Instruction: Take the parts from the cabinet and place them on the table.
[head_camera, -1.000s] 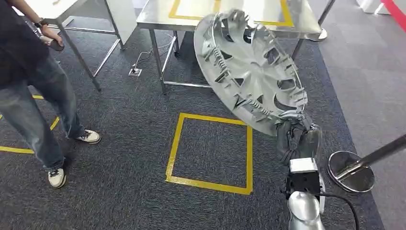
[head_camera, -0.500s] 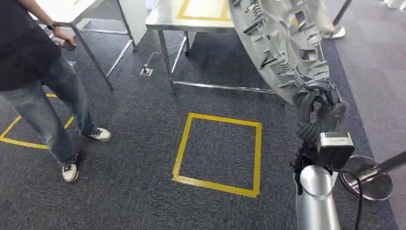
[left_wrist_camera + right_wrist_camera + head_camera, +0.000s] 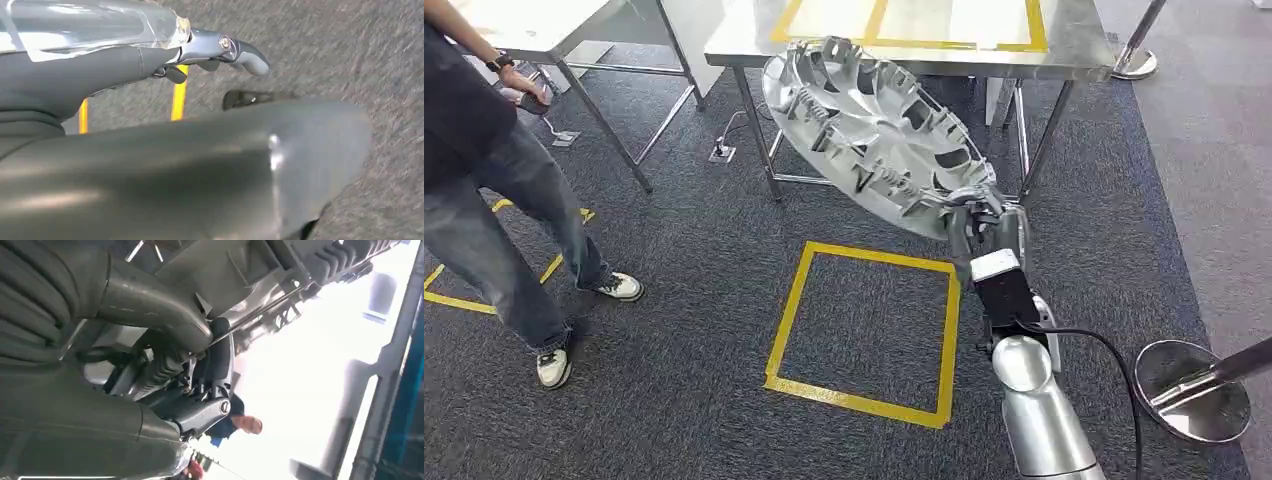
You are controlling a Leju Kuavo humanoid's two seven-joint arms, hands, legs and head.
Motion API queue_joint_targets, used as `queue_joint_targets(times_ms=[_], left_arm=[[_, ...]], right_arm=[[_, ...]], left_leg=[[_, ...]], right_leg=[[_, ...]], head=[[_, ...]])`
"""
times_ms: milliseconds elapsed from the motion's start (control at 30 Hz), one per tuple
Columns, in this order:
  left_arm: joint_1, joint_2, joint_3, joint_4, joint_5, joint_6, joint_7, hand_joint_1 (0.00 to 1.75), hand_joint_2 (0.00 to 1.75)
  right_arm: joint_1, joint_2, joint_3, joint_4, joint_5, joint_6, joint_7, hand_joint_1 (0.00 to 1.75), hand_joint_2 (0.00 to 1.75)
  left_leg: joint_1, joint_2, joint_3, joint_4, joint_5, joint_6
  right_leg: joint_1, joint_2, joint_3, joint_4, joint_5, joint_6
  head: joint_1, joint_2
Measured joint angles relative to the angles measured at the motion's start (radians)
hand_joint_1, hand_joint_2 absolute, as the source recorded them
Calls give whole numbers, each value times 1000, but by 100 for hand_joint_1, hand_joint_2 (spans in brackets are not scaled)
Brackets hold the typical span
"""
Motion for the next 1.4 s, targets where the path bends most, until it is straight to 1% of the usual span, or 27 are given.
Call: queue_joint_targets(times_ms=[67,100,167,233,267,300,333,367,400,467,533,567,667,700,767,800,833,900,967,1000,1033,1100,1167,1233,1333,1367,1400], left_arm=[[-4,-2,2,0,3,1,1,0,0],[-3,-3,4,0,5,1,1,0,0],[4,-5,8,1,8,4,2,0,0],[8,-7,13,1,9,6,2,0,0],[8,-7,14,1,9,7,1,0,0],[11,-8,15,1,8,7,-1,0,0],[14,-7,16,2,9,7,-1,0,0],[19,-5,18,3,8,8,-1,0,0],[22,-4,19,5,8,9,-1,0,0],[21,-9,20,5,9,11,-1,0,0],[13,-14,21,5,8,8,-2,0,0],[11,-14,22,5,9,3,-2,0,0],[10,-14,27,5,17,-8,-7,0,0],[10,-14,27,5,17,-10,-8,0,0],[10,-14,28,5,16,-13,-11,0,0],[10,-14,28,5,14,-14,-12,0,0],[11,-16,28,5,13,-15,-13,0,0],[10,-19,29,7,11,-19,-17,0,0],[11,-29,28,8,8,-24,-17,0,0],[10,-34,28,8,7,-25,-17,0,0],[10,-28,27,6,4,-27,-18,0,0],[9,-26,28,6,1,-27,-18,0,0],[9,-18,28,6,0,-28,-18,0,0],[11,-15,28,6,0,-34,-17,0,0],[12,-12,28,6,1,-39,-16,0,0],[10,-22,28,8,2,-41,-14,0,0],[7,-18,29,7,4,-43,-14,0,0]], right_arm=[[-12,4,3,19,-5,0,3,175,175],[-22,6,11,32,-6,1,3,175,175],[-36,14,22,58,-8,3,4,175,175],[-44,19,27,82,-11,5,7,175,175],[-48,21,30,91,-12,5,8,175,175],[-52,22,33,101,-14,5,9,175,175],[-52,23,34,111,-16,4,10,175,175],[-58,22,35,128,-21,0,8,175,175],[-63,25,37,138,-24,0,9,175,175],[-76,28,37,140,-26,-2,9,175,175],[-83,26,35,143,-27,-5,9,175,175],[-87,26,35,143,-29,-8,8,175,175],[-92,22,33,144,-31,-11,6,175,175],[-91,20,32,145,-32,-11,6,175,175],[-90,16,32,149,-32,-11,7,175,175],[-89,15,32,149,-32,-12,7,175,175],[-88,12,30,149,-35,-13,7,175,175],[-89,11,27,149,-36,-17,6,175,175],[-93,9,24,149,-36,-19,5,175,175],[-91,9,21,149,-36,-21,5,175,175],[-91,10,18,149,-36,-22,4,175,175],[-91,10,16,149,-36,-23,5,175,175],[-86,10,14,149,-36,-24,4,175,175],[-74,8,12,149,-36,-24,4,175,175],[-62,8,11,152,-36,-24,4,175,175],[-64,8,11,153,-36,-24,4,175,175],[-66,9,9,153,-36,-24,4,175,175]], left_leg=[[-7,38,-112,162,59,11],[-14,46,-175,231,42,17],[-28,48,-264,290,-54,27],[-44,47,-299,247,-131,52],[-54,47,-298,194,-129,67],[-69,43,-291,118,-71,92],[-82,33,-280,32,69,122],[-102,19,-282,-33,202,139],[-117,10,-273,-59,214,143],[-110,7,-269,-35,222,119],[-104,9,-249,-35,246,113],[-105,10,-238,-33,234,121],[-119,15,-222,-33,211,141],[-127,15,-215,-33,203,149],[-151,9,-190,-34,186,165],[-166,4,-175,-34,179,169],[-176,2,-164,-35,173,177],[-152,0,-168,-32,170,170],[-135,-1,-164,-45,173,152],[-142,-3,-155,-57,180,150],[-145,2,-158,-63,182,153],[-130,14,-190,18,129,113],[-99,26,-265,167,70,75],[-64,38,-291,216,73,36],[-9,64,-163,-17,189,-35],[-15,49,-154,-12,142,-66],[-17,39,-150,-10,122,-32]], right_leg=[[9,-10,26,-12,-17,-11],[14,-14,45,-23,-26,-18],[24,-14,96,-47,-41,-26],[36,-8,154,-69,-60,-28],[42,-8,182,-83,-71,-30],[50,-9,212,-96,-84,-30],[49,-8,226,-117,-97,-33],[58,0,257,-119,-109,-30],[68,9,265,-125,-130,-26],[74,18,290,-143,-166,-47],[72,8,325,-140,-177,-42],[73,-9,299,-89,-198,-39],[90,-21,123,155,-282,-46],[97,-21,76,195,-271,-55],[117,-20,58,121,-166,-92],[128,-20,77,35,-97,-131],[119,-20,100,-37,-41,-174],[130,-19,117,-78,-41,-199],[142,-16,127,-100,-36,-200],[137,-16,137,-127,-24,-203],[114,-21,167,-161,-5,-177],[93,-24,184,-182,6,-151],[66,-27,190,-182,-4,-103],[35,-29,205,-181,-23,-65],[-15,-30,240,-164,-67,2],[-13,-34,236,-161,-82,24],[-15,-33,238,-158,-94,37]], head=[[-16,0],[-16,0],[-23,0],[-26,0],[-26,0],[-29,0],[-34,0],[-25,0],[-31,0],[-29,0],[-25,0],[-16,0],[-10,0],[-9,0],[-6,0],[-5,0],[-10,0],[-38,0],[-21,0],[-18,0],[-2,0],[-8,0],[-10,0],[-10,0],[-11,0],[-23,0],[-46,0]])
